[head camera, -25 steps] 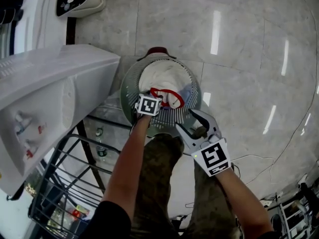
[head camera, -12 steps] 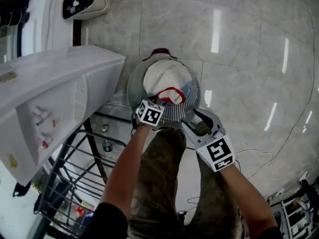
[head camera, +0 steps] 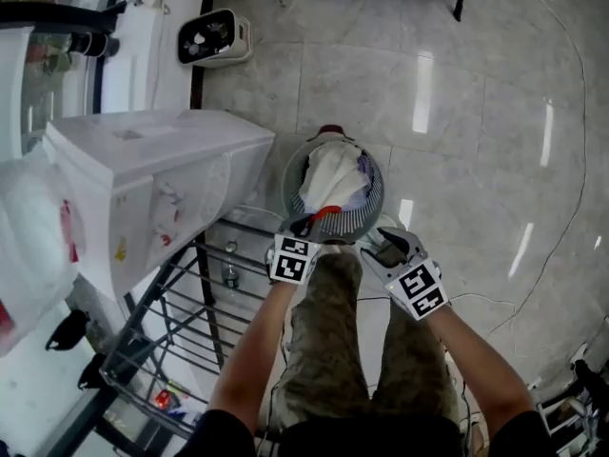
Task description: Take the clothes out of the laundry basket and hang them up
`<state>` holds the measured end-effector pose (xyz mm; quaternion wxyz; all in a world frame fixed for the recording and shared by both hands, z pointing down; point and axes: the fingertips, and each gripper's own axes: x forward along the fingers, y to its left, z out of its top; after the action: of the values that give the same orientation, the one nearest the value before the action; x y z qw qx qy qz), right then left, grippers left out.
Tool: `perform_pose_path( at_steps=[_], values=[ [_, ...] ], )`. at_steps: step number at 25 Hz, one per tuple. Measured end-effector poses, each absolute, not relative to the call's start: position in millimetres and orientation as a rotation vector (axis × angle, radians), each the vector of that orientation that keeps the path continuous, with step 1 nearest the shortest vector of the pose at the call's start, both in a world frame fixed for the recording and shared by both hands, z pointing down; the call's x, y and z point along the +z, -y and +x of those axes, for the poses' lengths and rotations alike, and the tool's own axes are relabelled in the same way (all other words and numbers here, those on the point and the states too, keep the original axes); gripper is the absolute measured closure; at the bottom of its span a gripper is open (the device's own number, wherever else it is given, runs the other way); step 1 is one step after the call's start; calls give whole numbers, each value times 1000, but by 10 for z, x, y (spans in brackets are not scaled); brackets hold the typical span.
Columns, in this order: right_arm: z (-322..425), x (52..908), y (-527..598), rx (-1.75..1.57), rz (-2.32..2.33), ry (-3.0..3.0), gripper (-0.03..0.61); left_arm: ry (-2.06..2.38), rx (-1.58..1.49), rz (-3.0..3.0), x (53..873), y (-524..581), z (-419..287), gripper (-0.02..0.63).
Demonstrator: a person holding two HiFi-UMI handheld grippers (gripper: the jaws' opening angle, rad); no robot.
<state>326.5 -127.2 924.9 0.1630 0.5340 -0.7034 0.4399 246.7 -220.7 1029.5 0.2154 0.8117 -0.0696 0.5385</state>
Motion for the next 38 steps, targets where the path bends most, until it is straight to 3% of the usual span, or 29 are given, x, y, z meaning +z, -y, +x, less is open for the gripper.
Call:
perform_pose_path(
  at_steps=[14,20,33,34,36,38],
  values=[
    [3095,7394,1521,1327,1585,2180,385,462,1162,2496,6940,2588,3064,603],
    [2870,6943,1482,1127,1507,2237,385,564,1028,2512,5915,2527,3084,603],
    [3502,6622,1617,662,1425,2118,387,594,768,2706,4408,2284,3538,601],
    [3615,6591,1638,644,1463,2092,398,622,757,2709,4362,2307,3540,603],
    [3837,6507,1657,622,1536,2073,531,691,751,2710,4314,2368,3503,601],
    [4029,6375,1674,631,1601,2097,555,764,753,2707,4290,2439,3418,601]
  ],
)
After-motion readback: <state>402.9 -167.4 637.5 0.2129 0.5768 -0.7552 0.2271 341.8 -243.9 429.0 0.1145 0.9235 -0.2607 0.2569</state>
